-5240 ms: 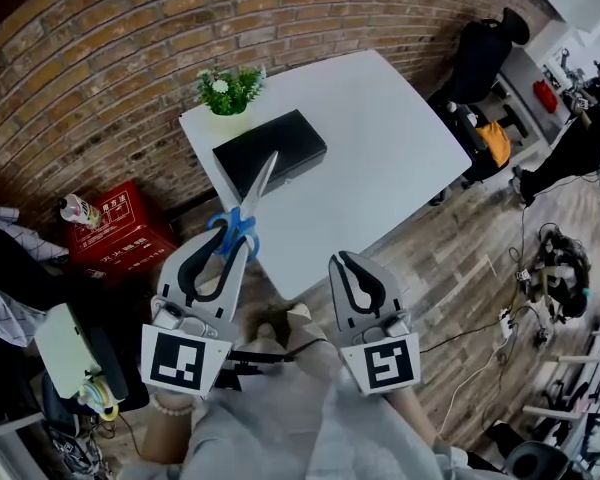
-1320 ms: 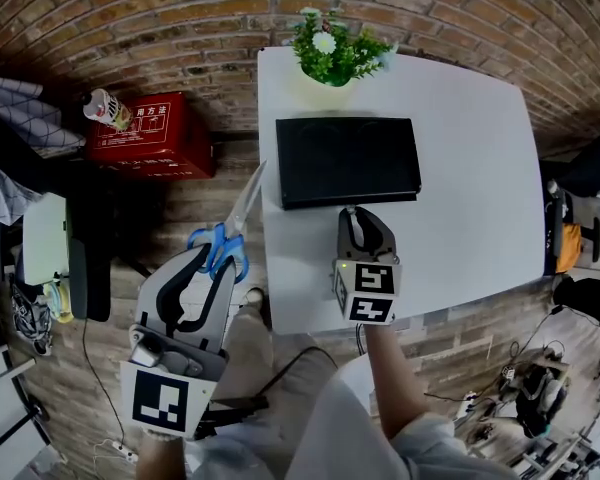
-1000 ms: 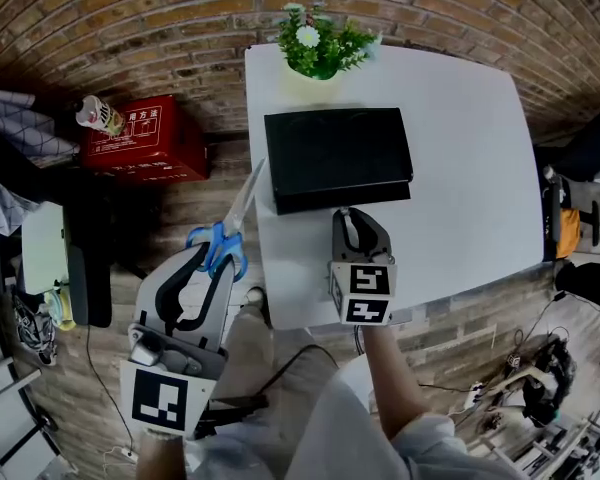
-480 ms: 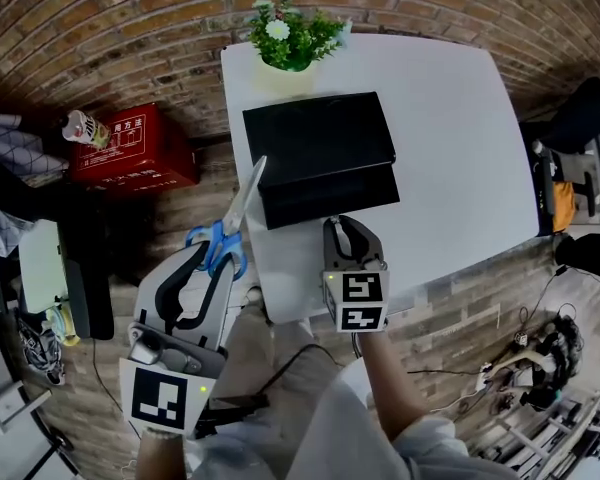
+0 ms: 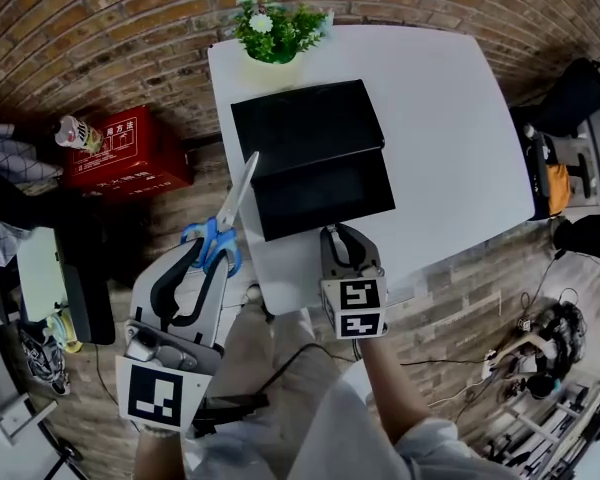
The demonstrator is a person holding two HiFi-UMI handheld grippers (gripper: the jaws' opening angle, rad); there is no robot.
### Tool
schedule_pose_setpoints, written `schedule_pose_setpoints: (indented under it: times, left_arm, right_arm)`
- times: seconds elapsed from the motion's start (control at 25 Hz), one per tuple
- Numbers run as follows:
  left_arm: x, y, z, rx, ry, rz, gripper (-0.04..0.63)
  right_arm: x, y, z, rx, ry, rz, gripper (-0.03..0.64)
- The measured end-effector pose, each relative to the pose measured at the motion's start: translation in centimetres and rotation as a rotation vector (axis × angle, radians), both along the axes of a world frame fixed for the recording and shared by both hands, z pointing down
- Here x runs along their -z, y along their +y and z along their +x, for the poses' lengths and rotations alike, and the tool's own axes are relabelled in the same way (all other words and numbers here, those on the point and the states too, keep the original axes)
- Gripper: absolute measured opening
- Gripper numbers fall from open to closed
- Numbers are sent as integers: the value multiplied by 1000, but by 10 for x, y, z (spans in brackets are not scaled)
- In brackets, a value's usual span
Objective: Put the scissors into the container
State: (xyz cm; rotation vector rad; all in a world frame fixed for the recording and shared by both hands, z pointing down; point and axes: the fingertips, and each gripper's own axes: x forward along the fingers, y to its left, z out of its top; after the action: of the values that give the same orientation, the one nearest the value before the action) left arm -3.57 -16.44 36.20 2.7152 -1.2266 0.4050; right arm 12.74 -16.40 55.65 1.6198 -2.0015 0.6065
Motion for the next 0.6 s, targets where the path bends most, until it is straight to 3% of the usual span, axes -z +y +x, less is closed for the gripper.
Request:
schedule_pose_setpoints:
  times: [0.6]
  left_arm:
    - [7,12,2,-12,-7,21,98]
  right_arm:
    - [0,17,3,-28,-24,3,95]
